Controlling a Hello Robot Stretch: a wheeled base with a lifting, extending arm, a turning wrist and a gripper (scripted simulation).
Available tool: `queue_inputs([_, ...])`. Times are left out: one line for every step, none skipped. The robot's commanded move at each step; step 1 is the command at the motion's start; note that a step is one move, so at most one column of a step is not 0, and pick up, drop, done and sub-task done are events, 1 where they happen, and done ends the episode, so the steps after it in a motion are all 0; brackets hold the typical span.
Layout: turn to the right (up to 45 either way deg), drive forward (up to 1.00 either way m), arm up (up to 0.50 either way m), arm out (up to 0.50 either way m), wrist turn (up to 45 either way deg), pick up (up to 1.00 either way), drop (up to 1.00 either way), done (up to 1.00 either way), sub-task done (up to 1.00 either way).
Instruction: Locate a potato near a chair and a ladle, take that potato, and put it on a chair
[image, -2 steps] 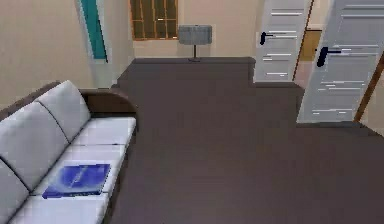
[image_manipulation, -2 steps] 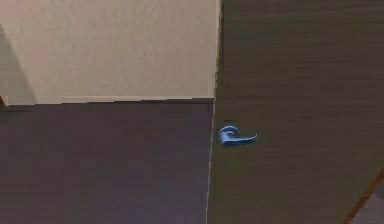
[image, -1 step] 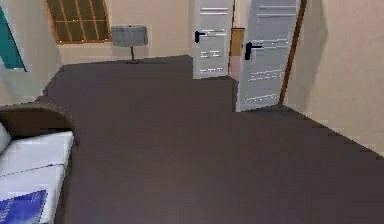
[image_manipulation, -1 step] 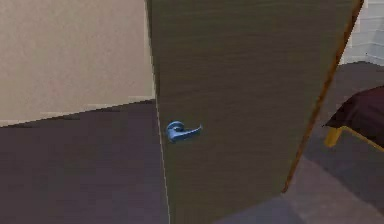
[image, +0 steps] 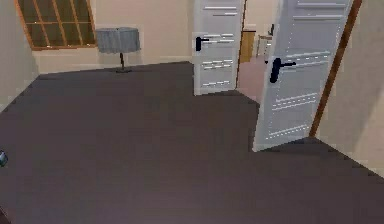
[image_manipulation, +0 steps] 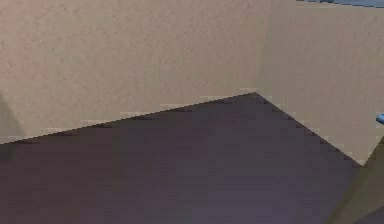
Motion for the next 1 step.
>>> queue_inputs([3.0, 0.0, 0.0, 0.0, 0.0, 0.0, 0.0, 0.0, 0.0])
